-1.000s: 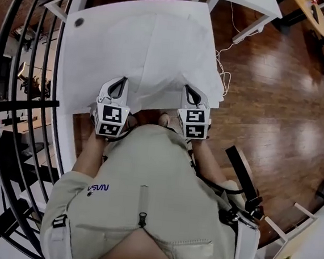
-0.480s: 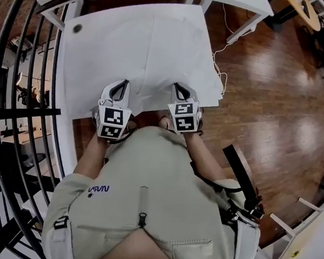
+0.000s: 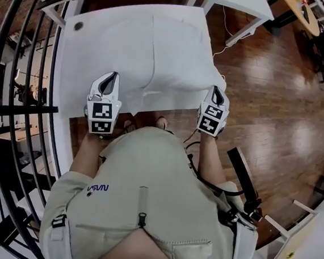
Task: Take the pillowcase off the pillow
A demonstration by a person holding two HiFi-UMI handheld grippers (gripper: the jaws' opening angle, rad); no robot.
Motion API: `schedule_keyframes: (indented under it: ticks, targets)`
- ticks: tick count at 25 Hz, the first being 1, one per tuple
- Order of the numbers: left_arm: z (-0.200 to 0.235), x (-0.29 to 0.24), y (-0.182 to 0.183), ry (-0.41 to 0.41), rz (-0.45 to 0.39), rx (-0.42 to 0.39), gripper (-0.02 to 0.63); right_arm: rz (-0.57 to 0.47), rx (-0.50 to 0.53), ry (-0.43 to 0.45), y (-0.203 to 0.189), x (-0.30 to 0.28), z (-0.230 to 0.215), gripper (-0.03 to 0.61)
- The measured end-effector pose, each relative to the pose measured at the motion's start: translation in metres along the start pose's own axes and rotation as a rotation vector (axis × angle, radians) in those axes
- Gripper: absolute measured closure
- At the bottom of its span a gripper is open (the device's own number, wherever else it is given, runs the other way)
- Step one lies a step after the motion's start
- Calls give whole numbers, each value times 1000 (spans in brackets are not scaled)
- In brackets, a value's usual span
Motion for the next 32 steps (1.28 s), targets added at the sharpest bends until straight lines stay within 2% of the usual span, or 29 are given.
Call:
schedule_keyframes:
  ticks: [2, 6, 8, 9, 10, 11, 12, 14, 15, 17, 18, 19, 20, 21, 22, 23, 26, 29, 32]
  targets:
    - [2, 0, -5, 2, 14, 11, 601, 38, -5, -7, -13, -8, -13, 572]
    - [-5, -2, -17, -15, 51, 17, 600, 89, 14, 87, -29, -18, -1, 571]
    - [-10, 0, -21, -26, 63, 18, 600, 73, -4, 131, -30, -13, 6, 561]
    - [-13, 2, -21, -33, 55, 6, 597, 46, -10, 154, -27, -8, 11, 533]
    - [-17, 6, -18, -40, 33, -14, 594, 9, -7, 182, -21, -2, 17, 478]
    - [-21, 11, -13, -47, 1, -44, 595, -34, 8, 216, -14, 5, 25, 440]
    - [-26, 15, -7, -57, -33, -83, 604, -76, 36, 257, -6, 10, 35, 431]
    - [-43, 16, -2, -99, -50, -173, 566, -133, 116, 348, 7, 18, 60, 399]
    - [-52, 12, -7, -131, -22, -212, 511, -141, 160, 389, 10, 19, 73, 383]
    - [-70, -4, -23, -197, 86, -294, 365, -125, 242, 449, 10, 17, 99, 370]
    - [-77, -13, -33, -216, 146, -343, 314, -109, 277, 462, 9, 15, 109, 370]
    - [-81, -23, -42, -218, 198, -399, 289, -90, 309, 461, 8, 12, 116, 370]
    - [-83, -31, -51, -201, 232, -460, 288, -71, 333, 451, 7, 11, 119, 370]
    - [-83, -37, -56, -173, 245, -516, 327, -55, 345, 441, 7, 9, 120, 379]
    - [-81, -39, -59, -149, 242, -554, 405, -47, 349, 432, 7, 8, 119, 408]
    - [-78, -39, -59, -137, 231, -564, 421, -48, 349, 424, 7, 9, 116, 436]
    - [-66, -33, -48, -128, 185, -479, 510, -76, 334, 396, 11, 11, 105, 560]
    - [-57, -23, -31, -108, 126, -350, 569, -109, 303, 346, 17, 15, 93, 572]
    - [-49, -12, -11, -80, 68, -242, 589, -119, 291, 267, 20, 20, 78, 572]
Point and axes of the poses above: the fingertips, and each gripper's own axes: x backward along the fingers, z to its left, y out of its top, the point moved 9 cm from there along x, backward along the fingers, and after that the axes turned 10 degrees about x, right-handed, at the moved point
